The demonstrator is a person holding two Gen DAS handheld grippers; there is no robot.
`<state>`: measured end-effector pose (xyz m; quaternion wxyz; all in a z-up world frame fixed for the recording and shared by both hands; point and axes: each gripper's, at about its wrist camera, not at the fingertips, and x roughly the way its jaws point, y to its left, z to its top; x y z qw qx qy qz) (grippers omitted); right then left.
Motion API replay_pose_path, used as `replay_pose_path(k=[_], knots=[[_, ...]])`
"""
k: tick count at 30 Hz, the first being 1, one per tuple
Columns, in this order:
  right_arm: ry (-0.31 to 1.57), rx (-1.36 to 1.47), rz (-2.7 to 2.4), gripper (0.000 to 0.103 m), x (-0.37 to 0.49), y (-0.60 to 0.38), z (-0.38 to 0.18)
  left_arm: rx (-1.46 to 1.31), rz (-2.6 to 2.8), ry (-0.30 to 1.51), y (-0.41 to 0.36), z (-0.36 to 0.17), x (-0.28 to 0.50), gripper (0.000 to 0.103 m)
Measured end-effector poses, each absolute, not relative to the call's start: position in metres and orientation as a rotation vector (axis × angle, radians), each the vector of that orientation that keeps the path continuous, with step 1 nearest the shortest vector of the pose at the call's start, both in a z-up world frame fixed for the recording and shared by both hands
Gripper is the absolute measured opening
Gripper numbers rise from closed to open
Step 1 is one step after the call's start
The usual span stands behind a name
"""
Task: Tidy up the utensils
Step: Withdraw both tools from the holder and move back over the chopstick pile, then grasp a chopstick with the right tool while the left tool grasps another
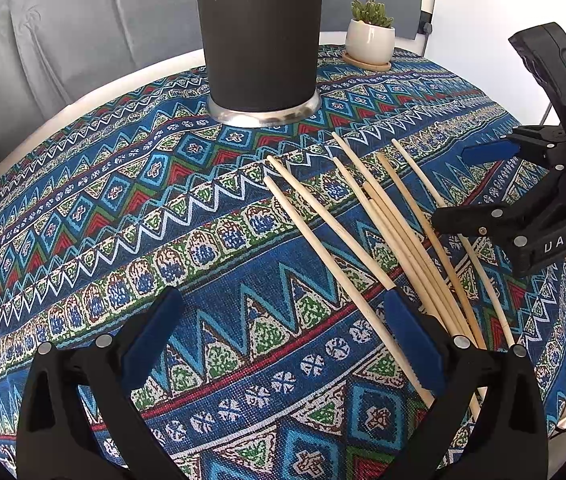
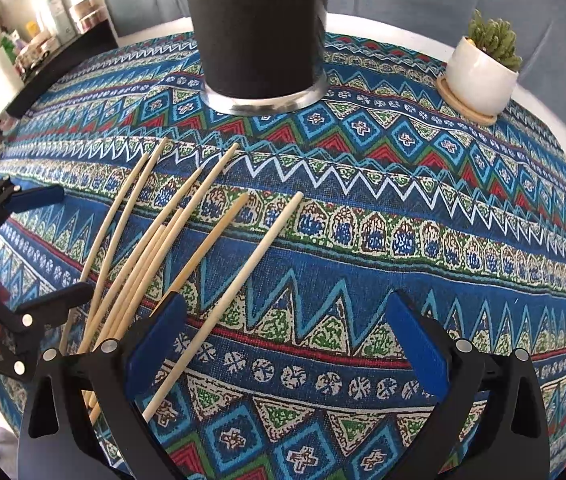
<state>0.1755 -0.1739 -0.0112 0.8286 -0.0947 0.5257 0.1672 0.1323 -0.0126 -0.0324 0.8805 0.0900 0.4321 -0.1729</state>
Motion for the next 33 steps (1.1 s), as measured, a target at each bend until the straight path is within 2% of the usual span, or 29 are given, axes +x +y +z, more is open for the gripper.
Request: replay_pose_path(k=[12, 14, 15, 16, 17, 18, 19, 20, 21, 22, 25, 33], knots=[[1.027, -0.159, 0.32, 0.096, 0.163, -0.176, -0.011, 0.174, -0.357, 0.898, -0.011, -0.033, 0.134, 0.097], [1.015, -0.161, 0.317, 0.094, 0.161, -0.175, -0.011, 0.16, -0.337, 0.884, -0.006, -0.03, 0.133, 0.086], [1.008, -0.17, 0.319, 0.093, 0.16, -0.173, -0.011, 0.157, -0.332, 0.876, -0.003, -0.029, 0.133, 0.078], [1.007, -0.17, 0.328, 0.085, 0.159, -0.173, -0.01, 0.162, -0.334, 0.872, -0.001, -0.029, 0.132, 0.07], [1.007, -0.176, 0.341, 0.066, 0.157, -0.173, -0.008, 0.168, -0.341, 0.871, 0.001, -0.028, 0.131, 0.066], [1.002, -0.183, 0.358, 0.054, 0.154, -0.172, -0.005, 0.167, -0.342, 0.877, 0.004, -0.026, 0.13, 0.055], [1.0, -0.19, 0.381, 0.032, 0.152, -0.172, -0.002, 0.163, -0.337, 0.888, 0.008, -0.025, 0.13, 0.04], [1.002, -0.2, 0.4, 0.011, 0.15, -0.172, 0.0, 0.159, -0.337, 0.903, 0.012, -0.024, 0.131, 0.031], [1.004, -0.214, 0.42, 0.01, 0.149, -0.173, 0.0, 0.151, -0.342, 0.921, 0.017, -0.023, 0.133, 0.012], [1.003, -0.232, 0.438, 0.008, 0.147, -0.175, 0.001, 0.132, -0.357, 0.944, 0.023, -0.023, 0.134, 0.005], [1.01, -0.212, 0.446, 0.005, 0.149, -0.188, 0.001, 0.045, -0.377, 0.997, 0.043, -0.023, 0.137, 0.005], [1.008, -0.019, 0.471, 0.005, 0.15, -0.234, 0.004, 0.004, -0.352, 1.0, 0.062, -0.018, 0.131, 0.005]])
